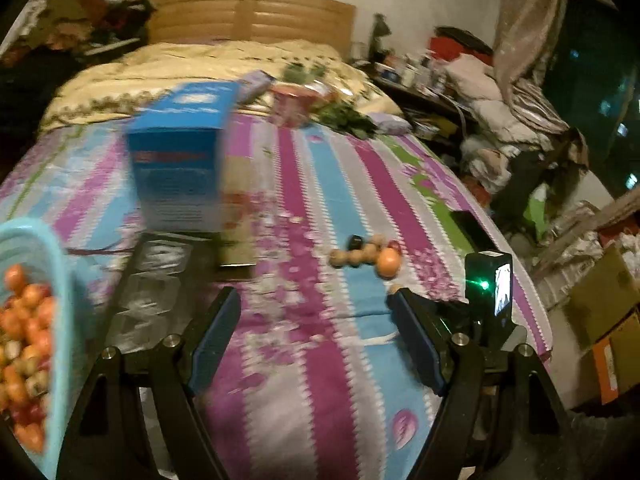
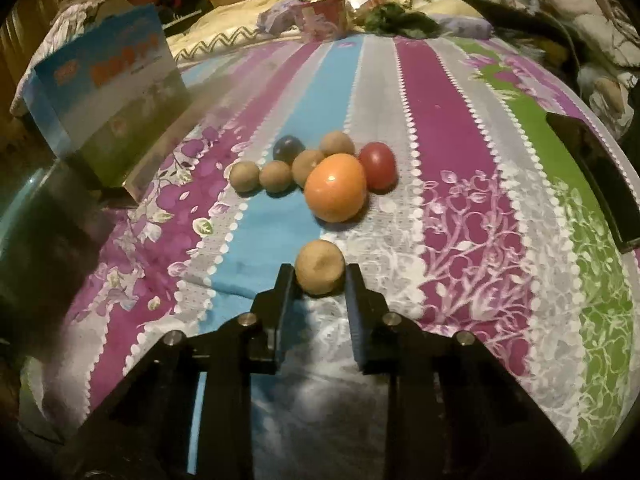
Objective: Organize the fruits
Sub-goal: 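Grasp a tan fruit with the right tool while the left tool grasps another tan fruit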
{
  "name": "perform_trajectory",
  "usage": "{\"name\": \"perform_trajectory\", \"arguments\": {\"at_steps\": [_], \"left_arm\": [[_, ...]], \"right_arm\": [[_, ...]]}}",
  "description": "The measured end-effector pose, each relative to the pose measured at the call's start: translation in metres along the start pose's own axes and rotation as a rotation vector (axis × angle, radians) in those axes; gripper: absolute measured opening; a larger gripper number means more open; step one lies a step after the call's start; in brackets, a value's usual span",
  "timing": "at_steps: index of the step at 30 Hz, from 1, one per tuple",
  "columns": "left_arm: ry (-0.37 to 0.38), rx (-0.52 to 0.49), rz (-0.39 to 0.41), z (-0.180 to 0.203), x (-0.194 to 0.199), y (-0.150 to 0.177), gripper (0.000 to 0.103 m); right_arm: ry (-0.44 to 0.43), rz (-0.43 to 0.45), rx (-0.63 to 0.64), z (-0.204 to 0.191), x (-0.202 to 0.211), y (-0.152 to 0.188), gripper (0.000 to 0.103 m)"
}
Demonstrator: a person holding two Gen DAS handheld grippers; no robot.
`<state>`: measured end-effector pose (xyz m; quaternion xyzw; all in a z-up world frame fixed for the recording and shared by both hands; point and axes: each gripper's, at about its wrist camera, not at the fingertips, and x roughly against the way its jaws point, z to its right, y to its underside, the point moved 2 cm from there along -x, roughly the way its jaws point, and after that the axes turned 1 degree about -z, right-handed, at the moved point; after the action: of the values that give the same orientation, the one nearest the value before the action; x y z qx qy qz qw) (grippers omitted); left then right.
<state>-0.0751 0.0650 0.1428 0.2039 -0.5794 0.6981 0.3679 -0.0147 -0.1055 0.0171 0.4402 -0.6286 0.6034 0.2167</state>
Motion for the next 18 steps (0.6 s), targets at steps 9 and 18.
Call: {"name": "perform_trajectory", "arguments": {"at_steps": [9,18], "left_arm": [[0.016,-0.074,-0.192,0.012,-0.151,0.006,0.039],[-0.002,-0.092,-0.209,0.011,-0.195,0.002,0.038]], "right_arm": [[-0.002,0.042,-0.076,0.039,0.021,0.008,0.026],[-0.043,0.059,-0.110,0.051,0.016,0.003,0.026]]}}
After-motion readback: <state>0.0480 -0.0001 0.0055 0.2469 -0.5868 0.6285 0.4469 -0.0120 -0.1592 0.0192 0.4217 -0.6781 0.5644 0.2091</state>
